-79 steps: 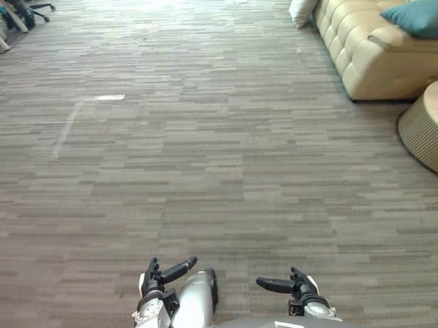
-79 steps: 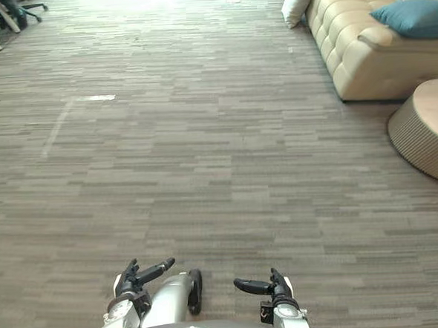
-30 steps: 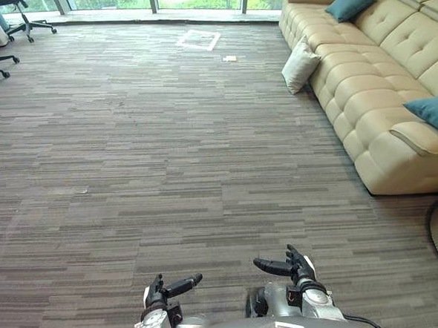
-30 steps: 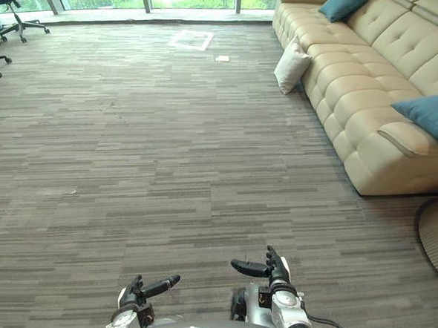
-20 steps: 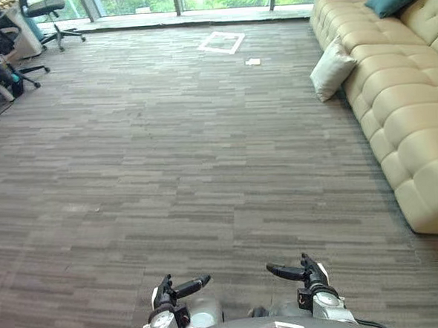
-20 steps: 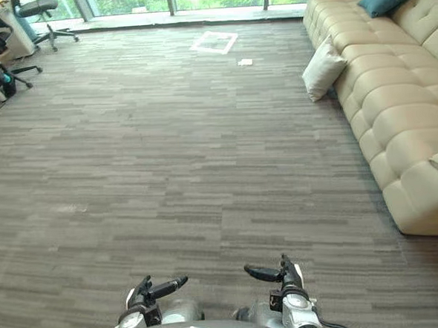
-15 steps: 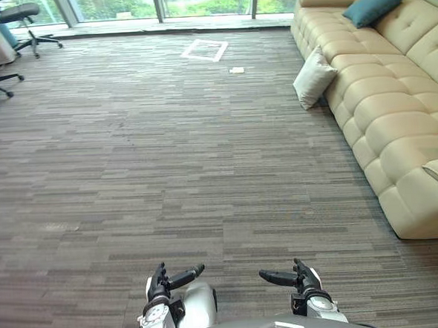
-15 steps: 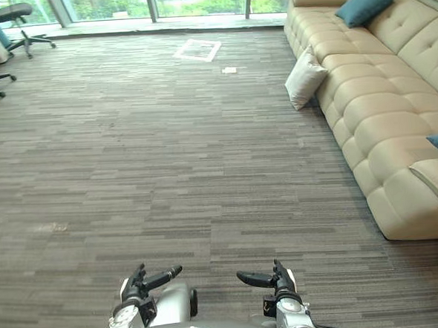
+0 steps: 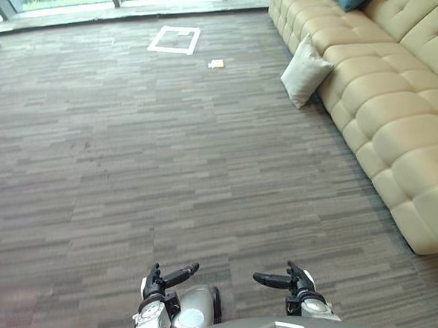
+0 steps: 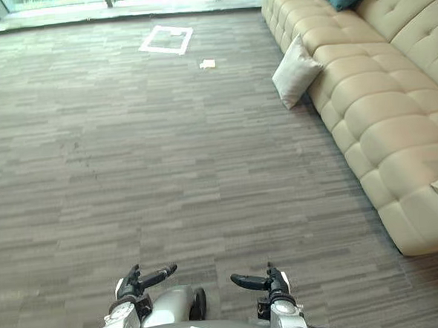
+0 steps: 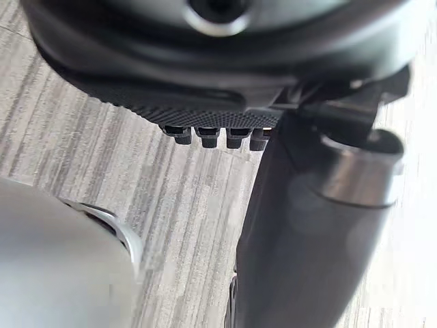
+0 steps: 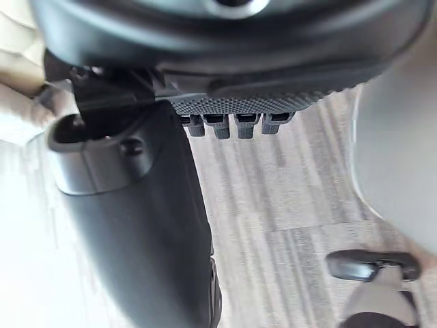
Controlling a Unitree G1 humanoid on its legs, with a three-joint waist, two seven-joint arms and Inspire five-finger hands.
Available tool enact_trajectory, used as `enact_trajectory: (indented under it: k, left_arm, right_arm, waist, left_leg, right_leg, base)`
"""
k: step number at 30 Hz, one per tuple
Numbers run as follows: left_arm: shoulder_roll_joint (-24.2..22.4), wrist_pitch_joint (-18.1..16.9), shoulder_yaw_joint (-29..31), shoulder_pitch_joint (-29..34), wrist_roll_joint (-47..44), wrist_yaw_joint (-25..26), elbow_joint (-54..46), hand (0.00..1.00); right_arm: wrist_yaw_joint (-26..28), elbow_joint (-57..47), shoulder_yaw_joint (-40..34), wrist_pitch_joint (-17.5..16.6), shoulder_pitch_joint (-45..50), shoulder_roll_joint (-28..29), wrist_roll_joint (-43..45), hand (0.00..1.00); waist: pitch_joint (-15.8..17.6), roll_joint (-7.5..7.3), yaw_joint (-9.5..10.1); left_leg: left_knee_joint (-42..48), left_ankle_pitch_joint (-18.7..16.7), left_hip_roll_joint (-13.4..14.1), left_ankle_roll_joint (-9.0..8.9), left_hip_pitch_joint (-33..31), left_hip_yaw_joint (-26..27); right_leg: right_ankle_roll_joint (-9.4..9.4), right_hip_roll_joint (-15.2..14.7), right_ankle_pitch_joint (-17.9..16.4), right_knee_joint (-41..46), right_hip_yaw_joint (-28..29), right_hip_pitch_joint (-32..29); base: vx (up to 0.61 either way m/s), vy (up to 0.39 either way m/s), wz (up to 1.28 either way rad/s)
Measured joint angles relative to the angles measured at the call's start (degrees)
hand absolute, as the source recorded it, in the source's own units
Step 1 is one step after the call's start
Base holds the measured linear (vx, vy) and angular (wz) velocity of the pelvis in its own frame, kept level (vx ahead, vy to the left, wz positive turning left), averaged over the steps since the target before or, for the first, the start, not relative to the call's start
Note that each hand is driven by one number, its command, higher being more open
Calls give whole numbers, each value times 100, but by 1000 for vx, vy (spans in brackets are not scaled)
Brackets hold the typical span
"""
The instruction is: Pick up cushions and gather them together orderly.
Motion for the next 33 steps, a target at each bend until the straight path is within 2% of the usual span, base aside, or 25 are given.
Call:
enact_trajectory:
  k: [2, 4, 5, 6, 7, 8, 9, 10, 11, 12, 13, 14, 15, 16, 18, 20, 23, 26, 27, 28, 29, 30, 31, 32, 33]
  left_arm:
    - [27, 23, -11, 19, 1, 0, 17, 100]
    - [70, 52, -145, 27, 49, -7, 64, 100]
    - [75, 53, -180, 32, 55, -16, 68, 100]
    - [54, 53, -198, 53, 58, -18, 101, 100]
    - [-29, 55, -223, 94, 60, -17, 172, 100]
    - [-58, 52, -220, 141, 65, -14, 166, 100]
    - [-79, 63, -221, 125, 66, -92, 162, 100]
    - [-81, 67, -184, 124, 125, -97, 150, 100]
    - [-62, 65, -143, 208, 124, -79, 149, 100]
    - [-155, 62, -28, 231, 167, -63, 122, 100]
    - [-248, 41, 102, 277, 170, -81, 19, 100]
    - [-317, 34, 160, 283, 168, -81, -61, 100]
    - [-303, 29, 186, 285, 170, -87, -120, 100]
    - [-302, 29, 209, 275, 164, -91, -141, 100]
    - [-293, -31, 275, 253, 158, -89, -365, 100]
    - [-277, -90, 276, 234, 167, -101, -382, 100]
    - [-252, -96, 297, 100, 143, -91, -377, 100]
    - [-276, -138, 277, 24, 102, -94, -373, 100]
    - [-294, -145, 274, 35, 94, -82, -346, 100]
    - [-281, -136, 274, 39, 41, -85, -338, 100]
    - [-253, -138, 275, 32, 37, -94, -352, 100]
    - [-147, -140, 237, 26, 57, -95, -338, 100]
    - [-127, -114, 235, 22, 54, -95, -319, 100]
    - [-86, -70, 242, 4, 52, -86, -256, 100]
    - [-56, -67, 241, -15, 53, -84, -181, 100]
  right_arm:
    - [5, -78, -2, -64, 4, 16, 0, 100]
    - [16, -84, -12, -124, -36, 16, 3, 100]
    - [24, -83, -18, -125, -48, 16, 3, 100]
    - [50, -83, -57, -128, -72, 7, 1, 100]
    - [60, -43, -143, -77, -92, -34, -4, 100]
    - [60, -26, -174, -50, -118, -46, -5, 100]
    - [54, 28, -268, -17, -195, -62, -4, 100]
    - [60, -71, -279, -66, -199, -169, -15, 100]
    - [60, -75, -231, -63, -209, -168, -14, 100]
    - [57, -46, -188, -16, -121, -221, -14, 100]
    - [59, 6, -211, 51, -85, -275, -14, 100]
    - [52, 85, -220, 95, -125, -296, -15, 100]
    - [47, 232, -212, 134, -188, -261, -12, 100]
    - [46, 278, -195, 148, -199, -228, -9, 100]
    - [30, 393, -196, 170, -221, -124, -4, 100]
    - [-21, 393, -195, 175, -212, -120, -1, 100]
    - [-79, 393, -185, 187, -189, -128, 2, 100]
    - [-131, 405, -51, 205, -184, -190, 6, 100]
    - [-135, 406, 20, 207, -171, -216, 6, 100]
    - [-134, 422, 22, 207, -167, -194, 6, 100]
    - [-133, 431, 20, 207, -154, -177, 5, 100]
    - [-129, 430, 21, 206, -126, -83, 5, 100]
    - [-122, 429, 30, 206, -113, -56, 4, 100]
    - [-89, 426, 52, 208, -123, -34, -1, 100]
    - [-59, 403, 54, 207, -132, -35, -2, 100]
  waist:
    - [9, -36, -46]
    - [13, -45, -102]
    - [11, -45, -111]
    - [-17, 8, -175]
    - [-126, 163, -199]
    - [-132, 188, -194]
    - [-78, 253, -178]
    - [-62, 213, -257]
    - [-132, 261, -248]
    - [-144, 369, -299]
    - [-190, 534, -210]
    - [-183, 610, -165]
    - [-160, 604, -158]
    - [-136, 558, -127]
    - [-24, 313, -34]
    - [0, 275, -25]
    - [79, 224, 31]
    - [142, 261, 63]
    - [113, 313, 64]
    - [72, 345, 77]
    - [71, 280, 81]
    - [-12, 82, 78]
    - [-42, 36, 90]
    - [-30, -29, 104]
    - [-17, -36, 98]
  left_leg:
    - [-211, -118, 9, -11, 331, -122]
    - [-451, -298, 25, -122, 781, -347]
    - [-503, -342, 21, -150, 878, -413]
    - [-555, -431, 62, -245, 1030, -625]
    - [-669, -428, 225, -307, 1169, -854]
    - [-672, -381, 249, -322, 1193, -910]
    - [-588, -148, 218, -433, 1230, -1105]
    - [-236, -19, 117, -549, 1199, -1196]
    - [71, -37, 161, -582, 1130, -1212]
    - [1588, -41, 215, -1050, 601, -1318]
    - [2593, 198, 392, -1522, 145, -1309]
    - [3328, 243, 519, -1632, -227, -1244]
    - [3941, 203, 658, -1534, -663, -1065]
    - [4072, 175, 720, -1466, -831, -958]
    - [3576, -127, 822, -988, -1288, -368]
    - [2912, -223, 819, -822, -1554, -312]
    - [1607, -96, 778, -863, -2024, -350]
    - [591, 468, 731, -873, -2246, -379]
    - [421, 668, 759, -794, -2240, -383]
    - [570, 1235, 748, -661, -2221, -377]
    - [713, 1323, 686, -646, -2231, -346]
    - [808, 1051, 519, -554, -2214, -179]
    - [797, 961, 470, -493, -2155, -97]
    - [763, 779, 356, -360, -1874, 105]
    - [762, 657, 281, -283, -1685, 175]
  right_leg:
    - [-94, 85, -136, -550, -411, -282]
    - [-107, 302, -76, -2311, -810, -506]
    - [-124, 360, 14, -2826, -817, -539]
    - [-304, 482, 621, -3272, -785, -531]
    - [-649, 629, 724, -3382, -889, -345]
    - [-678, 625, 672, -3374, -936, -329]
    - [-853, 487, 522, -2799, -1028, -435]
    - [-792, 422, 187, -2151, -1153, -766]
    - [-714, 512, 216, -2538, -1158, -627]
    - [-902, 688, 352, -3297, -1230, -153]
    - [-927, 939, 343, -3647, -1139, 145]
    - [-934, 1098, 347, -3876, -1102, 369]
    - [-956, 1271, 349, -4221, -1008, 740]
    - [-962, 1320, 354, -4370, -925, 935]
    - [-934, 1321, 367, -4880, -585, 1656]
    - [-895, 1314, 365, -5148, -414, 1962]
    - [-730, 1209, 262, -5496, -185, 2392]
    - [-472, 1055, -11, -5592, 24, 2648]
    - [-380, 1045, -150, -5587, 116, 2752]
    - [-269, 971, -367, -5499, 244, 2869]
    - [-196, 871, -476, -5356, 320, 2866]
    - [-144, 622, -540, -4945, 469, 2684]
    - [-143, 542, -539, -4583, 564, 2526]
    - [-58, 389, -510, -3405, 738, 2096]
    - [158, 307, -380, -2620, 777, 1813]
  base:
    - [368, -5, 32]
    - [412, -76, 53]
    - [575, -154, 68]
    - [583, -186, 77]
    - [631, -189, 69]
    - [659, -213, 52]
    - [603, -228, 34]
    - [557, -251, 29]
    - [461, -292, 38]
    - [339, -225, 19]
    - [540, -251, 7]
    - [483, -140, -34]
    - [491, -121, -38]
    - [454, -77, -61]
    - [523, -60, -74]
    - [421, 18, -50]
    - [413, 117, -38]
    - [456, 230, -32]
    - [505, 281, -40]
    - [532, 296, -38]
    - [554, 309, -33]
    - [518, 308, -27]
    - [584, 369, -41]
    - [450, 307, -42]
    - [517, 364, -43]
